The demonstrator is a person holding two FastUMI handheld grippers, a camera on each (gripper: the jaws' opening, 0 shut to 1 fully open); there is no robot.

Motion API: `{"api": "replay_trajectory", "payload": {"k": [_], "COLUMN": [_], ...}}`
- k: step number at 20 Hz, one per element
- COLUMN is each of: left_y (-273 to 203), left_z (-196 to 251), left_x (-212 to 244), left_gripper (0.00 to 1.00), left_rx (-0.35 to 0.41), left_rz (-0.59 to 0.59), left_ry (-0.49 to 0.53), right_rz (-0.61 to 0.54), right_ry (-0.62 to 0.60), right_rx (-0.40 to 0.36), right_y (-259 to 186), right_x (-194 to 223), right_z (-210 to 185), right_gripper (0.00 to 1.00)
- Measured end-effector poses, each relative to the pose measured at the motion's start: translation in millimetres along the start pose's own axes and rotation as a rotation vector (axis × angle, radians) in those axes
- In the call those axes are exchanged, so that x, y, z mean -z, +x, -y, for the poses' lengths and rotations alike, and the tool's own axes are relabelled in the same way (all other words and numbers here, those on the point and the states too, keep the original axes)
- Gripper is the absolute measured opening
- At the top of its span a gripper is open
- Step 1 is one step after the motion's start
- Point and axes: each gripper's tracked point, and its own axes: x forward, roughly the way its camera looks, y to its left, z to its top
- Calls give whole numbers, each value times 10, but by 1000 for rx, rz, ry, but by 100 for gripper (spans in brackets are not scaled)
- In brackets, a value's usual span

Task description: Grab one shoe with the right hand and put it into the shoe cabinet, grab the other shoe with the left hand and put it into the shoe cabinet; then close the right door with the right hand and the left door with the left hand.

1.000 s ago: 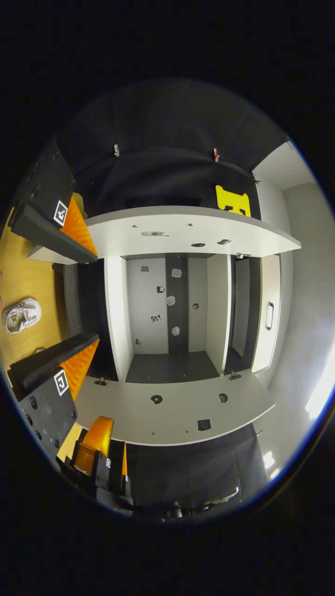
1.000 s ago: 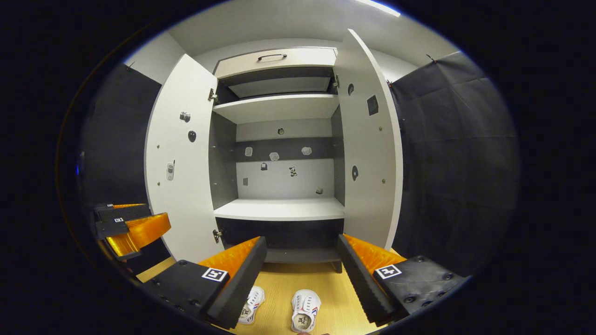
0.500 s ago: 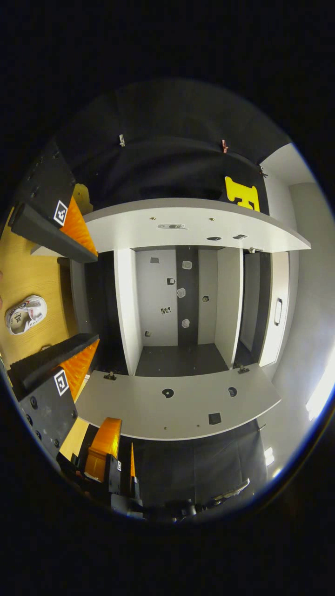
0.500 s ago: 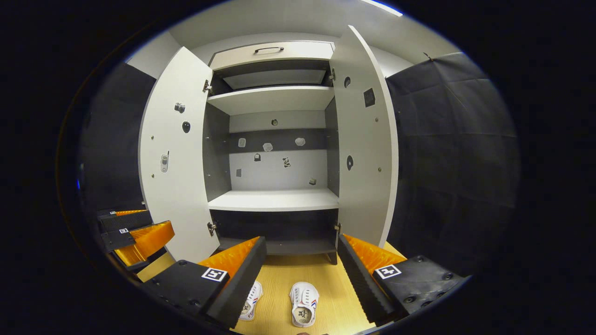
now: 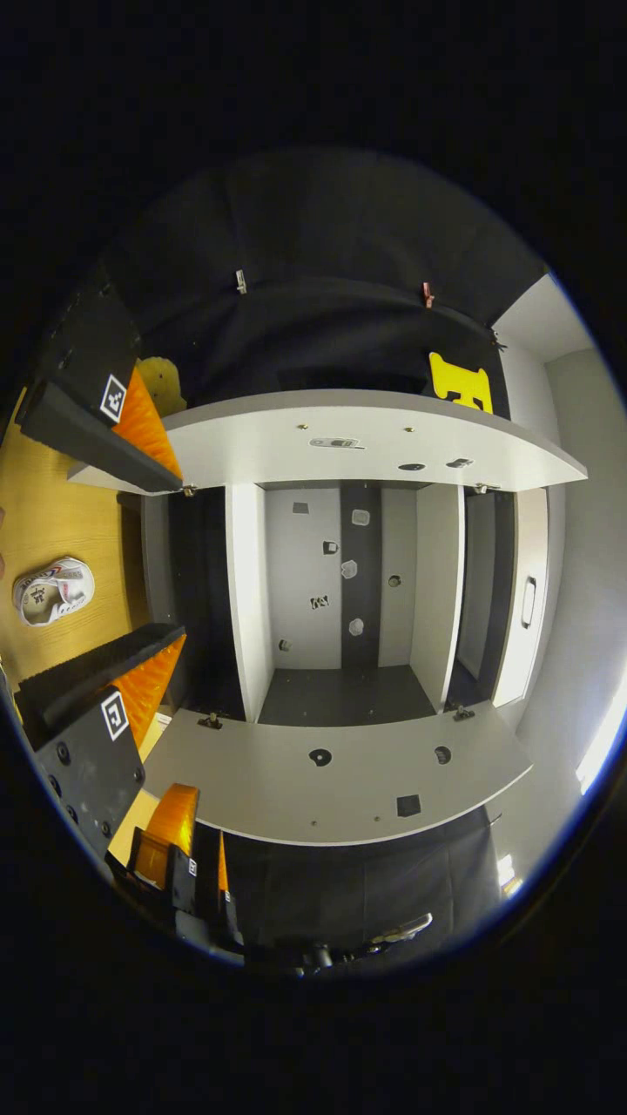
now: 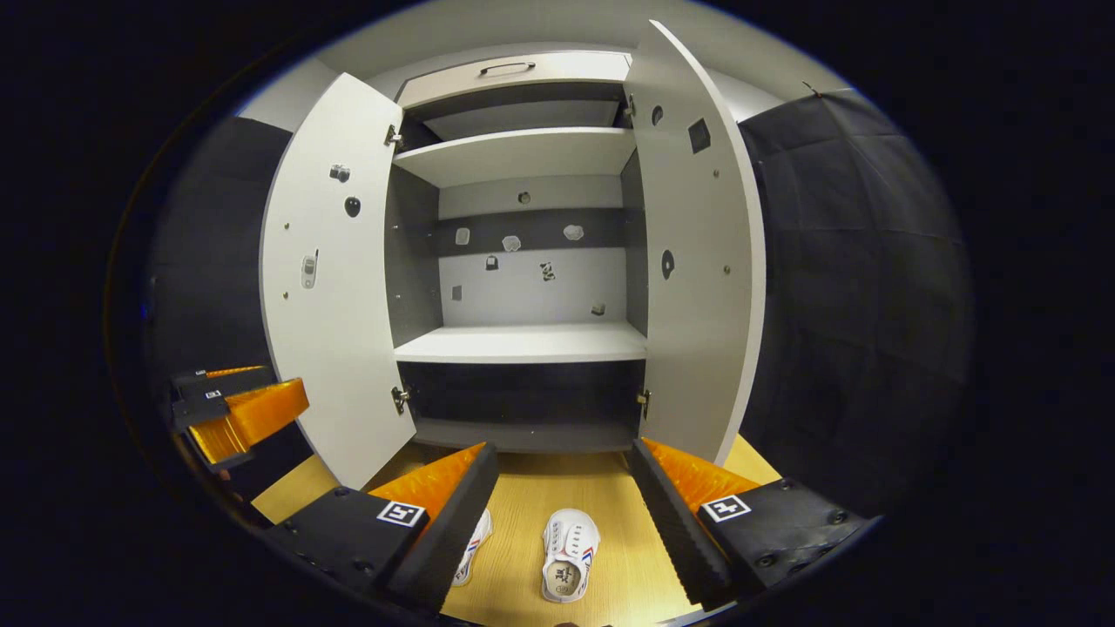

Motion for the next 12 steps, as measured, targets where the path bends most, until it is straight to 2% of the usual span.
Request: {"api": "replay_trajectory", "payload": {"k": [7, 12], "left_y": [-30, -28], "left_z": [-122, -208], "left_x": [193, 347], "left_gripper": [95, 95], "left_rx": [-52, -73], "left_rz": [-58, -108], "left_ry": [1, -11], "right_rz": [-201, -352], "right_ry": [18, 77], "right_rx": [-92, -111], "right_y": [185, 266], "right_x": [807, 1435], "right_z": [-214, -300], "right_gripper": [99, 99]}}
